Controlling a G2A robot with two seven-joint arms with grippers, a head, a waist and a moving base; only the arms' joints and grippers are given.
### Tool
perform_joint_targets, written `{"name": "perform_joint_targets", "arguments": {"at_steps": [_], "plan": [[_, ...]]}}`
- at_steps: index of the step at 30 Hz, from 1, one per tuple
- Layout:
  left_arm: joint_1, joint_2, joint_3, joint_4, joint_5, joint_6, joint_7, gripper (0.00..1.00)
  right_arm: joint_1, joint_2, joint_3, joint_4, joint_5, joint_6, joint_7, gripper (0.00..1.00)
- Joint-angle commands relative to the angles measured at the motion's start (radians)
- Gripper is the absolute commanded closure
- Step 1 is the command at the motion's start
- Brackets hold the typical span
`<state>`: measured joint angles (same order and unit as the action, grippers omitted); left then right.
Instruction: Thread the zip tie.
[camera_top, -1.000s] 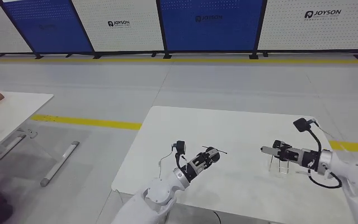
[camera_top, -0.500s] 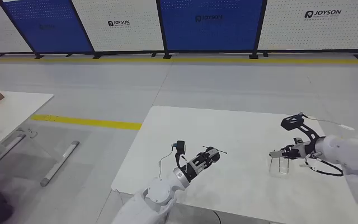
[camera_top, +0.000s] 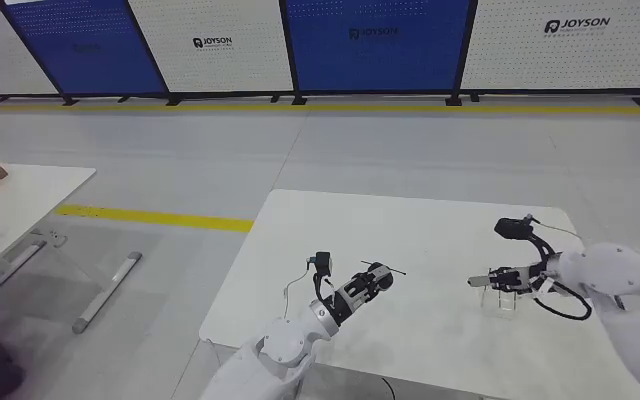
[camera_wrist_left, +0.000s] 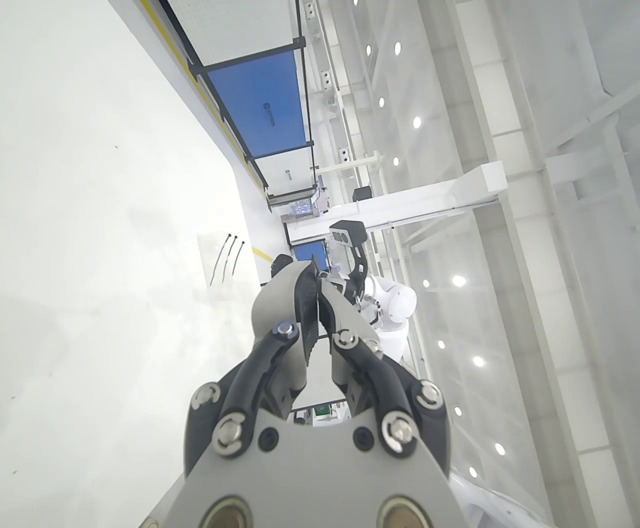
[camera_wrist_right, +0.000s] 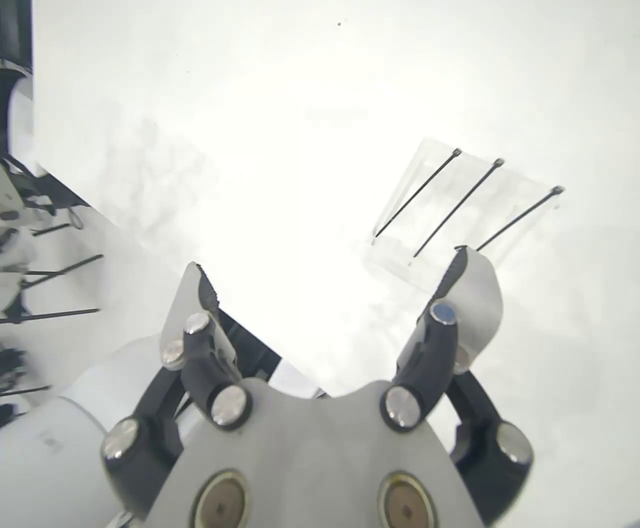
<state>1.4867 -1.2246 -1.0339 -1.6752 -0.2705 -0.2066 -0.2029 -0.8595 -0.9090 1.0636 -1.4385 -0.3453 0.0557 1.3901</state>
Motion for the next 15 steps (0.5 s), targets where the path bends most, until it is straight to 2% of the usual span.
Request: {"name": "perform_joint_targets", "arguments": {"at_steps": [1, 9, 10, 11, 14, 15], "plan": [[0.000, 0.000, 0.000, 0.000, 0.000, 0.000, 0.000, 1.00, 0.020, 0.003, -0.025, 0.007, 0.007, 0.027, 0.000, 0.00], [0.000, 0.000, 0.000, 0.000, 0.000, 0.000, 0.000, 1.00, 0.020, 0.003, -0.025, 0.007, 0.007, 0.027, 0.000, 0.00], [0.000, 0.000, 0.000, 0.000, 0.000, 0.000, 0.000, 1.00, 0.015, 0.004, -0.028, 0.012, -0.020, 0.047, -0.021, 0.00], [0.000, 0.000, 0.000, 0.000, 0.000, 0.000, 0.000, 1.00, 0.010, 0.003, -0.038, 0.002, -0.074, 0.109, -0.054, 0.00], [0.000, 0.000, 0.000, 0.000, 0.000, 0.000, 0.000, 1.00, -0.004, 0.000, -0.052, -0.076, -0.147, 0.267, -0.102, 0.00], [0.000, 0.000, 0.000, 0.000, 0.000, 0.000, 0.000, 1.00, -0.010, 0.000, -0.054, -0.097, -0.166, 0.284, -0.100, 0.00]]}}
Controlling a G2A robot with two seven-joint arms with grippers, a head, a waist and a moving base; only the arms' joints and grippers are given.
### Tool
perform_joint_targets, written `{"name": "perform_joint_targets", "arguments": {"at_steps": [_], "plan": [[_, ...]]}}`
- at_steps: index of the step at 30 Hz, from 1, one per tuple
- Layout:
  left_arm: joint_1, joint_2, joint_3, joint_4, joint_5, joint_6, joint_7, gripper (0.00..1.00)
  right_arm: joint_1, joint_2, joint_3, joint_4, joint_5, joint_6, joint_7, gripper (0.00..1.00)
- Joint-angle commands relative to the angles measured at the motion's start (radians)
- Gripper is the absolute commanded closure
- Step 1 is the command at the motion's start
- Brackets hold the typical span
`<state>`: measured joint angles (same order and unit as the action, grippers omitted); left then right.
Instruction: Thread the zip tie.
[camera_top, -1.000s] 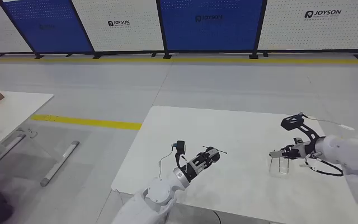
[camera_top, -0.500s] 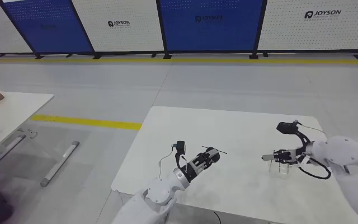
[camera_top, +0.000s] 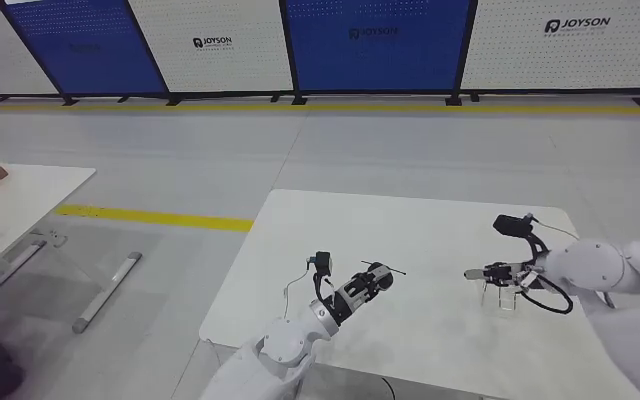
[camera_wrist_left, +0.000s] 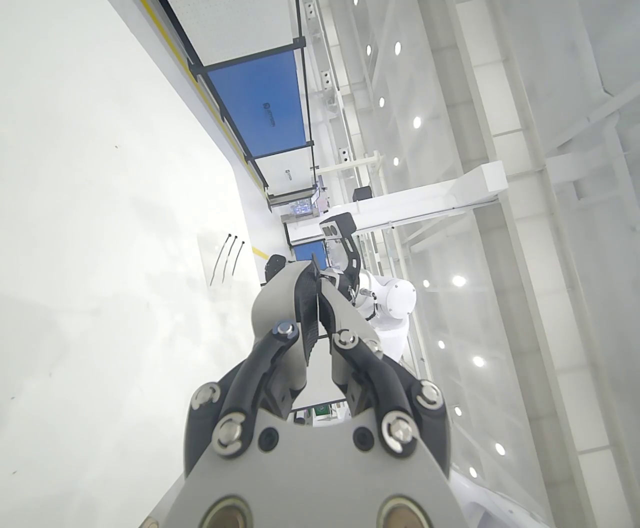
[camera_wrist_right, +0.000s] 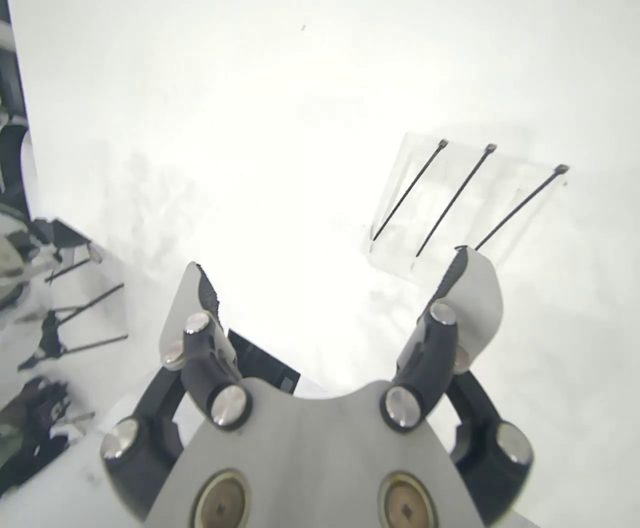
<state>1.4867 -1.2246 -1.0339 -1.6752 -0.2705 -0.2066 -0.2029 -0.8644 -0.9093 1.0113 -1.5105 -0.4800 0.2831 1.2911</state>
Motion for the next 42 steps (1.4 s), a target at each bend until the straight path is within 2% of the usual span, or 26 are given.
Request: {"name": "perform_joint_targets", "arguments": {"at_steps": [1, 4, 13, 15, 16, 19, 21, 22, 29, 32, 33, 34, 35, 37, 38, 39, 42], "plan": [[0.000, 0.000, 0.000, 0.000, 0.000, 0.000, 0.000, 1.00, -0.008, 0.001, 0.003, -0.027, -0.047, 0.057, 0.006, 0.00], [0.000, 0.000, 0.000, 0.000, 0.000, 0.000, 0.000, 1.00, -0.005, -0.006, 0.011, -0.002, -0.161, 0.057, 0.029, 0.00], [0.000, 0.000, 0.000, 0.000, 0.000, 0.000, 0.000, 1.00, -0.005, -0.006, 0.011, -0.002, -0.161, 0.057, 0.029, 0.00], [0.000, 0.000, 0.000, 0.000, 0.000, 0.000, 0.000, 1.00, -0.021, -0.007, 0.009, 0.004, -0.147, 0.026, 0.009, 0.00], [0.000, 0.000, 0.000, 0.000, 0.000, 0.000, 0.000, 1.00, -0.020, -0.007, 0.010, 0.015, -0.140, 0.007, 0.019, 0.00], [0.000, 0.000, 0.000, 0.000, 0.000, 0.000, 0.000, 1.00, 0.008, -0.014, -0.003, 0.061, -0.116, -0.004, 0.069, 0.00], [0.000, 0.000, 0.000, 0.000, 0.000, 0.000, 0.000, 1.00, 0.034, -0.022, -0.028, 0.091, -0.130, 0.008, 0.076, 0.00], [0.000, 0.000, 0.000, 0.000, 0.000, 0.000, 0.000, 1.00, 0.047, -0.027, -0.033, 0.102, -0.133, 0.032, 0.061, 0.00], [0.000, 0.000, 0.000, 0.000, 0.000, 0.000, 0.000, 1.00, 0.047, -0.027, -0.033, 0.102, -0.133, 0.032, 0.061, 0.00], [0.000, 0.000, 0.000, 0.000, 0.000, 0.000, 0.000, 1.00, 0.031, -0.028, -0.030, 0.124, -0.118, 0.000, 0.031, 0.00], [0.000, 0.000, 0.000, 0.000, 0.000, 0.000, 0.000, 1.00, 0.032, -0.029, -0.028, 0.130, -0.117, 0.003, 0.026, 0.02], [0.000, 0.000, 0.000, 0.000, 0.000, 0.000, 0.000, 1.00, 0.032, -0.030, -0.027, 0.133, -0.114, 0.003, 0.019, 0.50], [0.000, 0.000, 0.000, 0.000, 0.000, 0.000, 0.000, 1.00, 0.033, -0.031, -0.027, 0.137, -0.112, 0.002, 0.014, 0.59], [0.000, 0.000, 0.000, 0.000, 0.000, 0.000, 0.000, 1.00, 0.036, -0.032, -0.024, 0.147, -0.109, -0.001, 0.007, 0.55], [0.000, 0.000, 0.000, 0.000, 0.000, 0.000, 0.000, 1.00, 0.038, -0.033, -0.024, 0.151, -0.109, -0.004, 0.008, 0.60], [0.000, 0.000, 0.000, 0.000, 0.000, 0.000, 0.000, 1.00, 0.043, -0.034, -0.025, 0.159, -0.111, -0.002, 0.012, 0.61], [0.000, 0.000, 0.000, 0.000, 0.000, 0.000, 0.000, 1.00, 0.055, -0.038, -0.036, 0.174, -0.119, 0.001, 0.026, 0.54]]}}
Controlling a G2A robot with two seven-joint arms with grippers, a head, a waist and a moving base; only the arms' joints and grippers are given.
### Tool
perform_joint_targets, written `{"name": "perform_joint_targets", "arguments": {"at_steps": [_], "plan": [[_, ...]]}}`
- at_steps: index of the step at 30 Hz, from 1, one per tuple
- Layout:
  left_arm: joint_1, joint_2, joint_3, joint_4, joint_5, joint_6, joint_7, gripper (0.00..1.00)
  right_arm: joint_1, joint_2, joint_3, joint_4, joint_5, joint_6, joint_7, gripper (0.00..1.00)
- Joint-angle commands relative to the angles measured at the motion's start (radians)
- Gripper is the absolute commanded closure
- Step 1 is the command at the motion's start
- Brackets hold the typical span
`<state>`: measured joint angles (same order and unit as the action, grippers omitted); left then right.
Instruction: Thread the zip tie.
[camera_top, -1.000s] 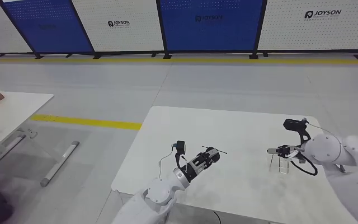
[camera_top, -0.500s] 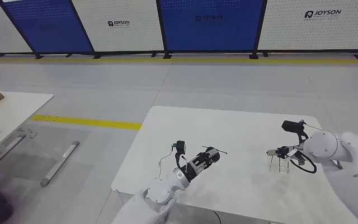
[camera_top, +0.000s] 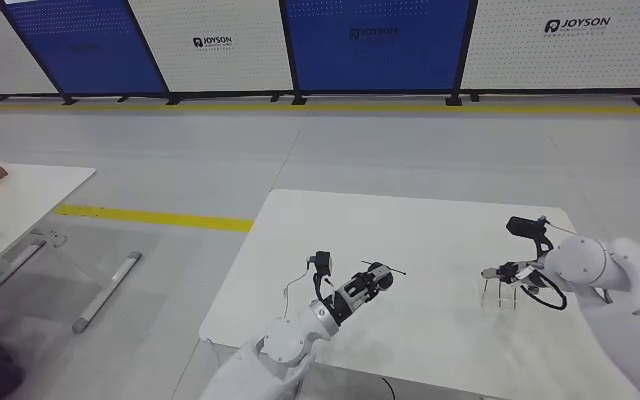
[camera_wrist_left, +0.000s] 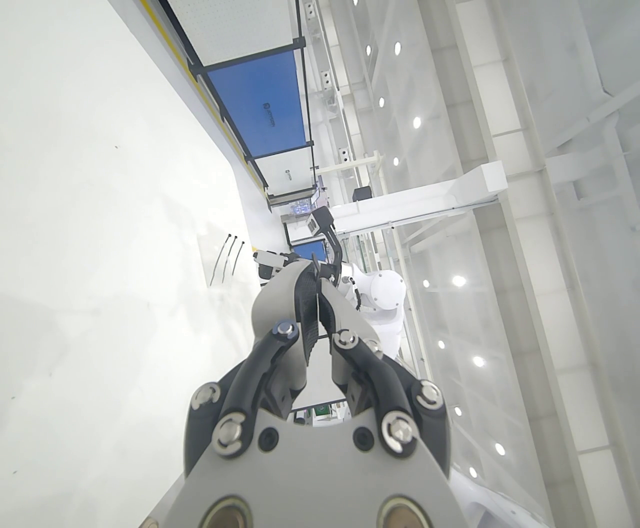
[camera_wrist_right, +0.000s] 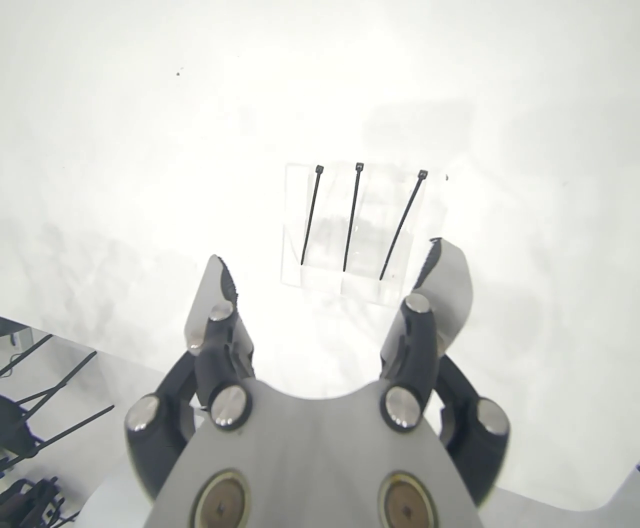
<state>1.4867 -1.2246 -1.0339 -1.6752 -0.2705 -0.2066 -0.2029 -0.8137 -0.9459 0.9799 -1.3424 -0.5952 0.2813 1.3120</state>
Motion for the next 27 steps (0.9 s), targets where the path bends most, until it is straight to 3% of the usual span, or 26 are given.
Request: {"name": "perform_joint_targets", "arguments": {"at_steps": [1, 10, 14, 21, 27], "plan": [[0.000, 0.000, 0.000, 0.000, 0.000, 0.000, 0.000, 1.00, 0.011, -0.004, -0.015, 0.011, -0.017, 0.008, 0.012, 0.53], [0.000, 0.000, 0.000, 0.000, 0.000, 0.000, 0.000, 1.00, 0.055, -0.032, -0.076, 0.091, -0.036, 0.039, 0.020, 0.55], [0.000, 0.000, 0.000, 0.000, 0.000, 0.000, 0.000, 1.00, 0.067, -0.042, -0.089, 0.126, -0.028, 0.035, 0.014, 0.55], [0.000, 0.000, 0.000, 0.000, 0.000, 0.000, 0.000, 1.00, 0.085, -0.060, -0.114, 0.178, -0.022, 0.028, 0.005, 0.65], [0.000, 0.000, 0.000, 0.000, 0.000, 0.000, 0.000, 1.00, 0.103, -0.079, -0.141, 0.228, -0.020, 0.029, -0.008, 0.65]]}}
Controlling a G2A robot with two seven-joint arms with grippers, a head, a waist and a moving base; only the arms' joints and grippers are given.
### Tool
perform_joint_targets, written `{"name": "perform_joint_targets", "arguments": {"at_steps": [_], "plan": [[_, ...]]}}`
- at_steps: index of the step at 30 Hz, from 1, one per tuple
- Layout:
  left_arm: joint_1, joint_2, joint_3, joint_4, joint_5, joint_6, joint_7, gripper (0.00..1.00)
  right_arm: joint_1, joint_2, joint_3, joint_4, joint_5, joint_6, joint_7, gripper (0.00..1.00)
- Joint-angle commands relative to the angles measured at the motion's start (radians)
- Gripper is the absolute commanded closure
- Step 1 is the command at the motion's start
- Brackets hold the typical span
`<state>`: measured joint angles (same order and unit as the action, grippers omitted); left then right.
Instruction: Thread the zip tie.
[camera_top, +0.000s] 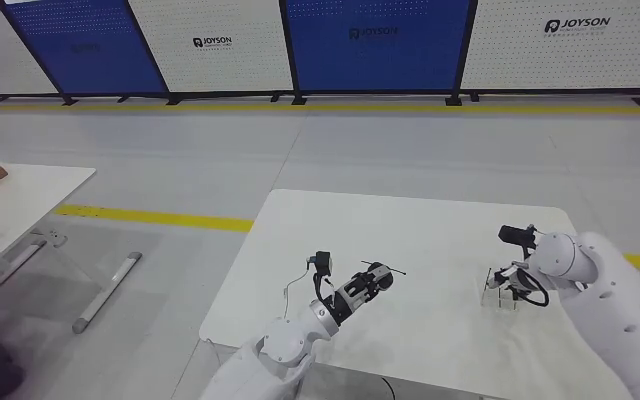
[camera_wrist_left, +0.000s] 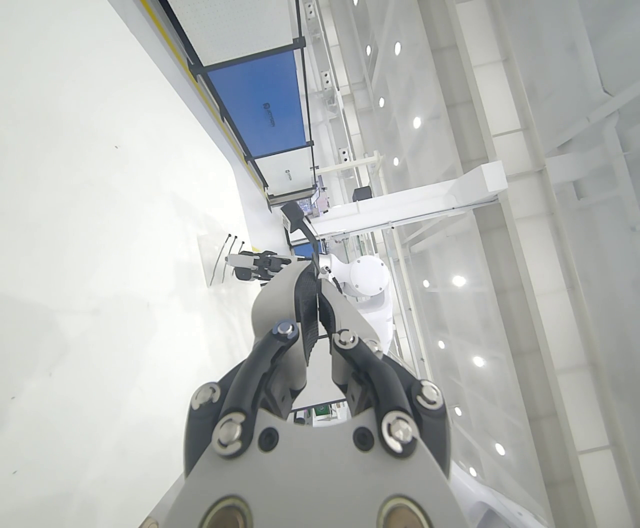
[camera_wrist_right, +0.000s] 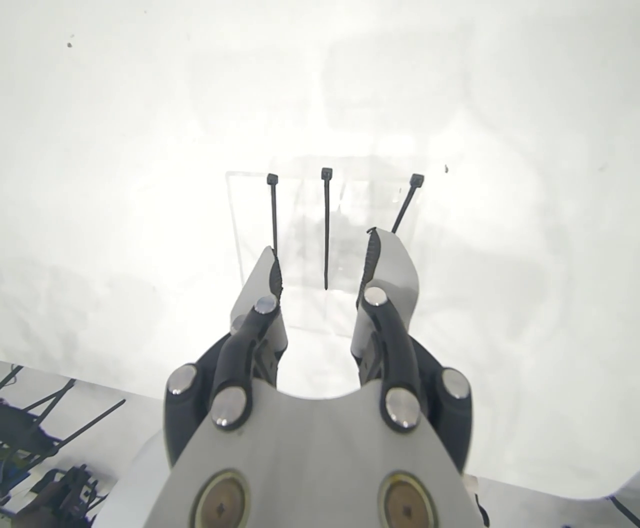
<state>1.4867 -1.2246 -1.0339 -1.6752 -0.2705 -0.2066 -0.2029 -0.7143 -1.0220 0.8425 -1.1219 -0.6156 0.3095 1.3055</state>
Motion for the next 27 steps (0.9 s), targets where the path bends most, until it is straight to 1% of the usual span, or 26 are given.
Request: {"name": "perform_joint_targets", "arguments": {"at_steps": [1, 5, 10, 12, 14, 19, 21, 22, 23, 24, 27], "plan": [[0.000, 0.000, 0.000, 0.000, 0.000, 0.000, 0.000, 1.00, 0.009, -0.007, -0.008, 0.019, 0.001, 0.004, -0.004, 0.65], [0.000, 0.000, 0.000, 0.000, 0.000, 0.000, 0.000, 1.00, 0.026, -0.020, -0.023, 0.057, 0.008, -0.003, -0.011, 0.65], [0.000, 0.000, 0.000, 0.000, 0.000, 0.000, 0.000, 1.00, 0.048, -0.036, -0.038, 0.099, 0.011, -0.006, -0.017, 0.70], [0.000, 0.000, 0.000, 0.000, 0.000, 0.000, 0.000, 1.00, 0.056, -0.042, -0.044, 0.117, 0.014, -0.008, -0.019, 0.70], [0.000, 0.000, 0.000, 0.000, 0.000, 0.000, 0.000, 1.00, 0.063, -0.048, -0.049, 0.134, 0.016, -0.011, -0.021, 0.73], [0.000, 0.000, 0.000, 0.000, 0.000, 0.000, 0.000, 1.00, 0.080, -0.065, -0.066, 0.173, 0.020, -0.018, -0.025, 0.73], [0.000, 0.000, 0.000, 0.000, 0.000, 0.000, 0.000, 1.00, 0.087, -0.070, -0.071, 0.185, 0.019, -0.019, -0.026, 0.76], [0.000, 0.000, 0.000, 0.000, 0.000, 0.000, 0.000, 1.00, 0.091, -0.074, -0.074, 0.193, 0.020, -0.020, -0.027, 0.80], [0.000, 0.000, 0.000, 0.000, 0.000, 0.000, 0.000, 1.00, 0.094, -0.076, -0.076, 0.199, 0.021, -0.021, -0.028, 0.93], [0.000, 0.000, 0.000, 0.000, 0.000, 0.000, 0.000, 1.00, 0.097, -0.079, -0.077, 0.206, 0.022, -0.022, -0.029, 1.00], [0.000, 0.000, 0.000, 0.000, 0.000, 0.000, 0.000, 1.00, 0.107, -0.086, -0.081, 0.226, 0.024, -0.024, -0.032, 1.00]]}}
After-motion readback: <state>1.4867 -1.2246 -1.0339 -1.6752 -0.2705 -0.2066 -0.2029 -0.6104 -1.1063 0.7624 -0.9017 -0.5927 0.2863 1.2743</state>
